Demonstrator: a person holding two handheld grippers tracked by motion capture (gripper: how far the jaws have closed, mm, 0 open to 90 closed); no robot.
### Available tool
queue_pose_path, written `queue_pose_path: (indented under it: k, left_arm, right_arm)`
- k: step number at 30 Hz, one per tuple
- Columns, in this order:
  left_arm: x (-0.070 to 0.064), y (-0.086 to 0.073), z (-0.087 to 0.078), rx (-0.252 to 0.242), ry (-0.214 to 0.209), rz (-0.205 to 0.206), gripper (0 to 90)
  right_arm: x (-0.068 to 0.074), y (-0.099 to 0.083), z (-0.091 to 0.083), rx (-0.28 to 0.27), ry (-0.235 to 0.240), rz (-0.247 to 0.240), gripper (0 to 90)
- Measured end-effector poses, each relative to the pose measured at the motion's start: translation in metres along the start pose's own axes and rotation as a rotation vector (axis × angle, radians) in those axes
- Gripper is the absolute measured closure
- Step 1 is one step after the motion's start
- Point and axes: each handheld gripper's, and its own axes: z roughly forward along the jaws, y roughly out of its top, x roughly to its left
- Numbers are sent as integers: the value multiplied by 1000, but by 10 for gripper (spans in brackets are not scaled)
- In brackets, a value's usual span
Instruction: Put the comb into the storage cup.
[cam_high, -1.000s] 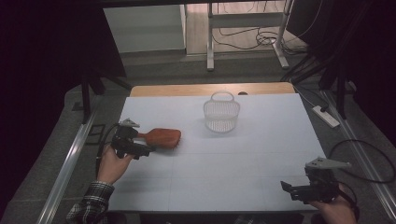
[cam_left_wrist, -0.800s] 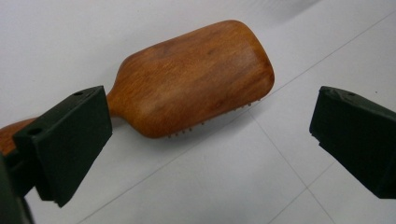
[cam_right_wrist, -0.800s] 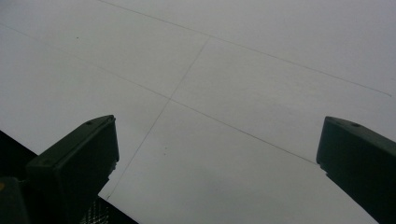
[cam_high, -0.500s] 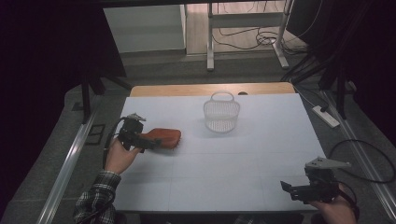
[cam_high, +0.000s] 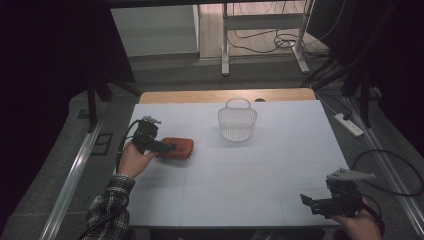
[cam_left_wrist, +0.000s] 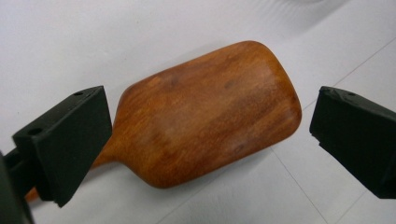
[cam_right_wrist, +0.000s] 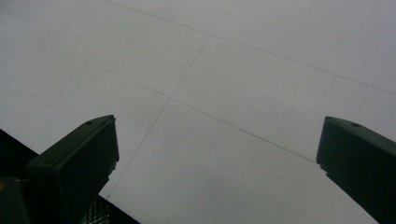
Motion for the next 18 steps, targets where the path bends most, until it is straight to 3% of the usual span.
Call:
queue_pose_path:
  k: [18]
  left_arm:
    - [8, 18, 18, 38, -4, -4, 1]
  right_arm:
    - [0, 0, 0, 3, 4, 1, 0]
